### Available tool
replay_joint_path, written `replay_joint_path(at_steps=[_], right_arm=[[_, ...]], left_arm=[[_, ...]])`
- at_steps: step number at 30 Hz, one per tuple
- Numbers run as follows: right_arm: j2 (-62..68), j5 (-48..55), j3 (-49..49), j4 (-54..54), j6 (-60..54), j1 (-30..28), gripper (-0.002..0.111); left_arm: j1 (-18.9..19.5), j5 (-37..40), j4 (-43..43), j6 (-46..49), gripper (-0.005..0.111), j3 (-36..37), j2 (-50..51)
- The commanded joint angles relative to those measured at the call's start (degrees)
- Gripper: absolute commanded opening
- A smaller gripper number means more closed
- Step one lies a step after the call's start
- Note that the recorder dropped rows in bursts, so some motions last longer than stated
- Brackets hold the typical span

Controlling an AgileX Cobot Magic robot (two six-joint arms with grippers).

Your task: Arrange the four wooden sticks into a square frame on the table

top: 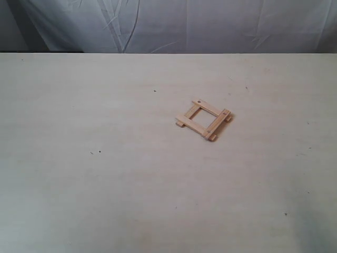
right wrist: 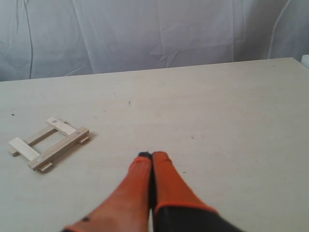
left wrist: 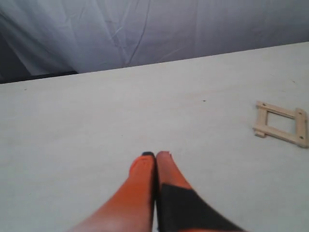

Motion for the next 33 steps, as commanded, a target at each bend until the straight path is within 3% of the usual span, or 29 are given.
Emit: replay_joint_path(at_steps=[1, 12, 15, 20, 26, 33], right_arm=[[-0.41, -0.34, 0.13, 0.14, 0.05, -0.36, -0.001], [-0.41, -0.34, 0.13, 0.14, 0.05, -0.36, -0.001], [-0.41, -0.38, 0.13, 0.02, 0.05, -0.36, -0.001], [-0.41, -0.38, 0.13, 0.02, 0.05, -0.36, -0.001], [-0.41, -0.38, 0.13, 0.02, 0.05, -0.36, -0.001], [-0.41, -0.38, 0.13, 0.12, 0.05, -0.36, -0.001]], left_arm=[[3.33, -6.14, -0.36, -0.12, 0.0, 10.46, -9.98], [6.37, -19.96, 0.06, -0.12, 0.0, 30.92, -26.54], [8.76, -21.3, -0.13, -0.12, 0.0, 31.23, -26.54], [9.11, -19.27, 1.19, -0.12, 0.0, 31.23, -26.54], [13.6, -17.6, 1.36, -0.12, 0.0, 31.23, -26.54], [13.61, -17.6, 1.36, -0.12, 0.0, 31.23, -26.54]])
